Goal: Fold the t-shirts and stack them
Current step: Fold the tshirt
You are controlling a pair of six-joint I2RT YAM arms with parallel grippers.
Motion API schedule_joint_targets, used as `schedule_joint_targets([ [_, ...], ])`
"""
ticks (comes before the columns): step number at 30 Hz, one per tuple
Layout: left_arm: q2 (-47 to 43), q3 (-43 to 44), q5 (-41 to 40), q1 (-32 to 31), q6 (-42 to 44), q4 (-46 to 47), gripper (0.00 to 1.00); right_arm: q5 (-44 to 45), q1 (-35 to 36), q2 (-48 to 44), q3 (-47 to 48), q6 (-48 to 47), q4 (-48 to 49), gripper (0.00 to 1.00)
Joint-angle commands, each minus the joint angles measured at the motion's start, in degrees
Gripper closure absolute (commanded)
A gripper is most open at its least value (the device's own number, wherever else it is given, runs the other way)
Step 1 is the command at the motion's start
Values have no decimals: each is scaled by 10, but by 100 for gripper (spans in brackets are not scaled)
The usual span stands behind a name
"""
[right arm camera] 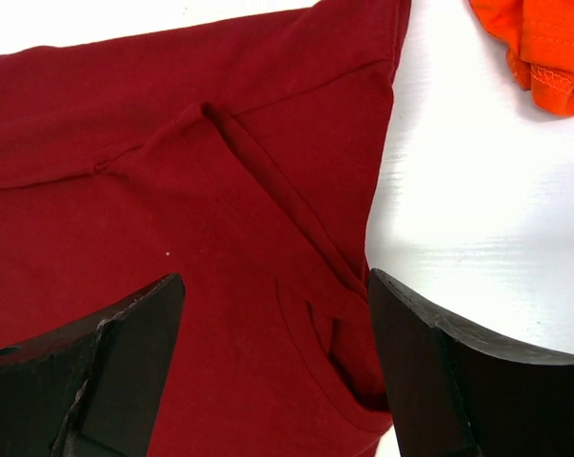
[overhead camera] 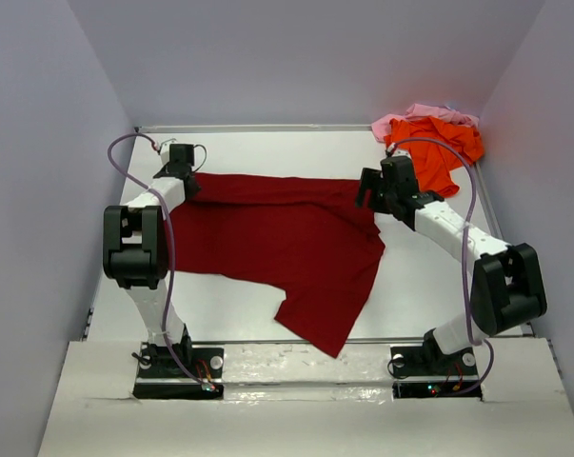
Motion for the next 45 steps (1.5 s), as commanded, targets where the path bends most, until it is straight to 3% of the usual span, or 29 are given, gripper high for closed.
schedule_joint_targets([
  [1, -23, 16, 13, 4, -12, -46, 100, -8, 6, 9, 32, 0, 23, 17],
  [6, -50, 6, 20, 4, -20, -64, 96, -18, 6, 8, 32, 1, 30, 17],
  [10, -105, 0, 4, 4, -22, -80, 62, -12, 6, 9, 30, 0, 32, 17],
  [14, -162, 4, -11, 5, -19, -91, 48, -17, 6, 14, 34, 3, 37, 17],
  [16, -185, 19, -20, 7, -13, -101, 45, -21, 6, 19, 41, 2, 39, 17],
  [18, -194, 34, -29, 7, -13, -101, 44, -24, 6, 24, 43, 4, 41, 17],
  [22, -199, 22, 41, 7, -26, -36, 45, -30, 6, 46, 57, 3, 49, 17],
  [25, -164, 20, 106, 7, -46, 19, 47, -30, 6, 73, 82, -2, 48, 17],
  [32, -31, 72, 225, 6, -51, 54, 51, -24, 6, 140, 150, -7, 46, 17],
  [45, 90, 174, 244, 10, -43, 14, 52, -53, 6, 286, 270, 15, -3, 18],
])
